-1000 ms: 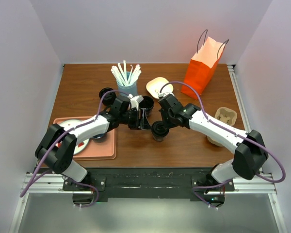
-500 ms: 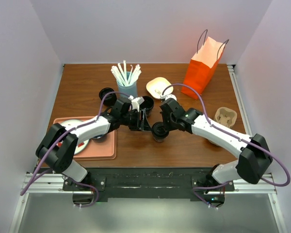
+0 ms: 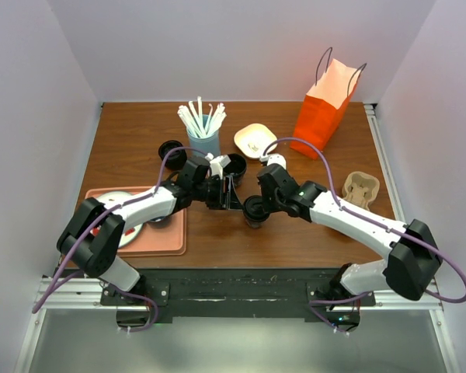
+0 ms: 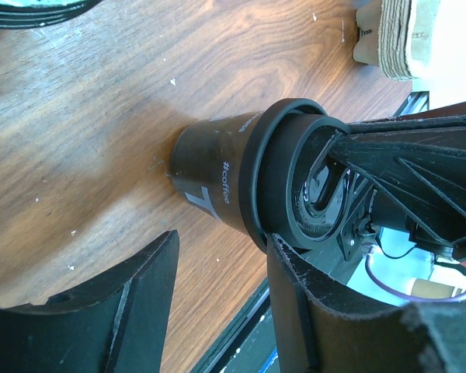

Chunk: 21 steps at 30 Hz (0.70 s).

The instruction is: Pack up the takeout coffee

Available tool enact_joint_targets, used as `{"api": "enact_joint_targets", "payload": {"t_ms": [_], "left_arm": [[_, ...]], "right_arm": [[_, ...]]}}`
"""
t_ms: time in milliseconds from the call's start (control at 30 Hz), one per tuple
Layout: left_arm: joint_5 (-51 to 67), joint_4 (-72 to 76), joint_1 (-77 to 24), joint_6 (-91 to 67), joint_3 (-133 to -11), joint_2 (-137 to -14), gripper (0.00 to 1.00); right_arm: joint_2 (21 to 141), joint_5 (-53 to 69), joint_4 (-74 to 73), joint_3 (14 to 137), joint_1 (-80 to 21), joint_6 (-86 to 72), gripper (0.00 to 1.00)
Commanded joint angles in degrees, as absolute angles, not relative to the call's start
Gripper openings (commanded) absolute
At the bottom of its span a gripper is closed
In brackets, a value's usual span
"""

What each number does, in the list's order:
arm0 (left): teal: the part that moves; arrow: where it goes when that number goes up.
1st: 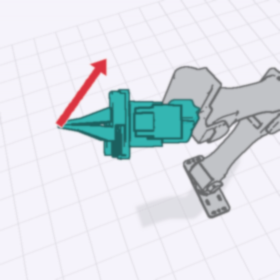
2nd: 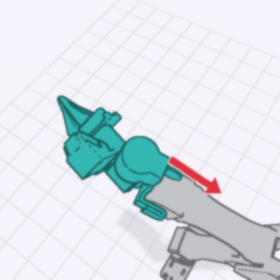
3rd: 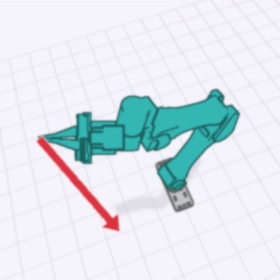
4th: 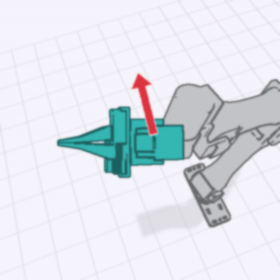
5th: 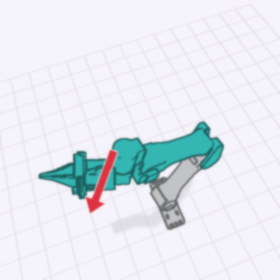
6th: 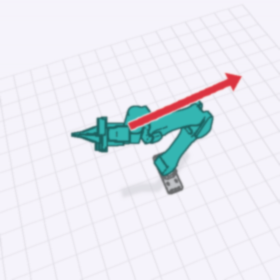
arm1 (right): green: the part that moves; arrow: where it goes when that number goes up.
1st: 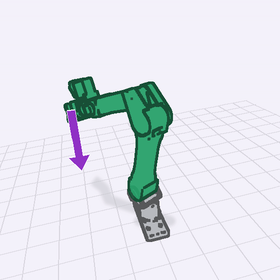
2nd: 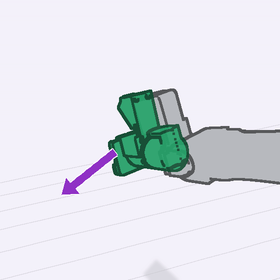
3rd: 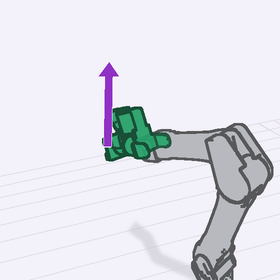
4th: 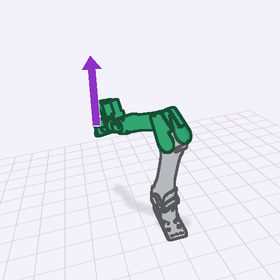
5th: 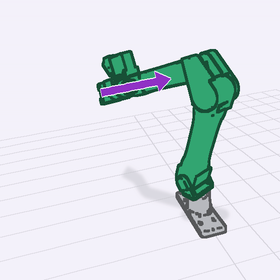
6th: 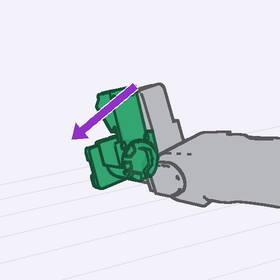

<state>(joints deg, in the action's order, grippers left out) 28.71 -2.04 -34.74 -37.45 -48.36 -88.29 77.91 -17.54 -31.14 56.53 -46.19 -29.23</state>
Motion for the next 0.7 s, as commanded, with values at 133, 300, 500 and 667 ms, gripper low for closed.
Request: {"api": "enact_joint_targets", "payload": {"t_ms": [133,300,500,667], "left_arm": [[25.05,-4.83,-35.42,-35.95,-46.14,-89.03,0.52],[25.05,-5.80,-35.59,-35.68,-47.02,-88.42,0.53],[25.58,-7.73,-35.60,-35.16,-50.00,-87.36,0.55],[25.92,-9.32,-35.60,-34.54,-54.05,-86.40,0.57]], "right_arm": [[78.67,-16.43,-34.98,55.79,-47.11,-31.99,0.13],[76.64,-15.47,-36.30,60.46,-47.11,-33.48,0.30],[76.46,-14.94,-36.47,64.16,-47.02,-34.19,0.40],[76.46,-15.20,-36.91,64.95,-47.02,-34.45,0.42]]}}
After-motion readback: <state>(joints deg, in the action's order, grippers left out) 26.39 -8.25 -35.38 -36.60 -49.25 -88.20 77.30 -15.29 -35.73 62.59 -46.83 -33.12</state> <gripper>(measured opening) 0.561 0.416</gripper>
